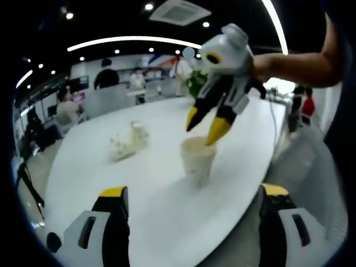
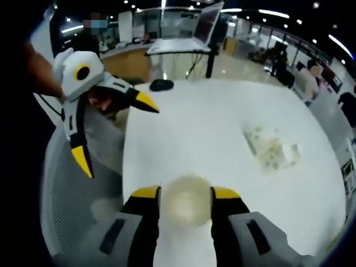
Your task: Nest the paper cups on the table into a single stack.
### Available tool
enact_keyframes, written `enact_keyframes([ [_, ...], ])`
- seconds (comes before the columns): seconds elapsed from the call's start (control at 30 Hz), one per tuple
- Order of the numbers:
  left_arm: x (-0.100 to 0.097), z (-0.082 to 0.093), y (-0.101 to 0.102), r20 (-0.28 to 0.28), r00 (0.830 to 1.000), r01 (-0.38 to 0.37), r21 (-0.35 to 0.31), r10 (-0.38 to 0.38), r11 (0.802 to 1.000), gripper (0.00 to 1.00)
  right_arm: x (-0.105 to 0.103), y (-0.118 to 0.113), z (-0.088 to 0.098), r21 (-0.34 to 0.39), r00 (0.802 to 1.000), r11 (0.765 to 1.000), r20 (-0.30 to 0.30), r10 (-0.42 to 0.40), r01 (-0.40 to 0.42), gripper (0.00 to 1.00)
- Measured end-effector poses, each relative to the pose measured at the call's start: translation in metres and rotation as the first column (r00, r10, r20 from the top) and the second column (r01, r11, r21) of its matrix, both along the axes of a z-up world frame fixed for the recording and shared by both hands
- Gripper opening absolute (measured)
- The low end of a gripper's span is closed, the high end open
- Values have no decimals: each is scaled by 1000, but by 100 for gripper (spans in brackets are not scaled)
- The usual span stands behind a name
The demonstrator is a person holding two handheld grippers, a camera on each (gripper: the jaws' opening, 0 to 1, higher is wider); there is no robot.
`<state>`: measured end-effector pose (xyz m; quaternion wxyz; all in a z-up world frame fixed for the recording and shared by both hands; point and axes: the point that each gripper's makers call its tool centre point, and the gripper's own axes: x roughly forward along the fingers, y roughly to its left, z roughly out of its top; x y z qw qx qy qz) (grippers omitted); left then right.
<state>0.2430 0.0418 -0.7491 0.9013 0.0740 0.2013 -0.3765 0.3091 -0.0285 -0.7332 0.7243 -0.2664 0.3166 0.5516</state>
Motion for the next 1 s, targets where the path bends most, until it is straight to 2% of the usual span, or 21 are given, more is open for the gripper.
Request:
enact_keyframes([
  [0.2, 0, 1, -1, 1, 1000, 6, -12, -6, 1000, 98, 19, -15, 25, 122, 993, 988, 69, -99, 90, 46],
  [0.27, 0, 3, -3, 12, 1000, 15, -20, -15, 1000, 99, 26, -25, 35, 191, 985, 972, 80, -155, 138, 50],
  [0.37, 1, 5, -3, 12, 1000, 14, -37, -14, 999, 99, 32, -39, 42, 255, 972, 949, 97, -214, 184, 56],
  [0.47, 4, 10, 0, 16, 1000, -1, -72, 2, 997, 99, 33, -56, 53, 380, 950, 895, 105, -295, 235, 62],
  [0.53, 6, 13, 1, 21, 1000, -9, -94, 11, 996, 99, 34, -65, 56, 429, 933, 864, 114, -341, 263, 65],
  [0.6, 7, 16, 2, 28, 1000, -6, -110, 9, 994, 99, 34, -74, 56, 458, 918, 840, 112, -380, 292, 69],
  [0.67, 8, 17, 4, 42, 999, -6, -116, 10, 993, 99, 33, -88, 54, 481, 893, 809, 109, -437, 338, 73],
  [0.7, 10, 18, 6, 36, 999, -18, -130, 23, 991, 99, 31, -95, 52, 499, 879, 790, 107, -465, 357, 74],
  [0.77, 13, 20, 9, 23, 999, -40, -152, 44, 988, 99, 25, -108, 48, 517, 855, 766, 116, -505, 382, 77],
  [0.83, 14, 21, 11, 35, 998, -49, -154, 55, 987, 99, 17, -116, 42, 522, 843, 761, 136, -520, 385, 78],
  [0.9, 14, 21, 11, 39, 997, -52, -157, 59, 986, 99, 8, -122, 32, 515, 838, 756, 124, -531, 403, 81],
  [0.93, 14, 21, 11, 41, 997, -52, -156, 60, 986, 99, 5, -124, 27, 507, 837, 757, 116, -535, 413, 81],
  [1.0, 16, 21, 13, 51, 997, -54, -152, 62, 987, 99, -2, -128, 18, 491, 830, 765, 137, -541, 417, 81],
])
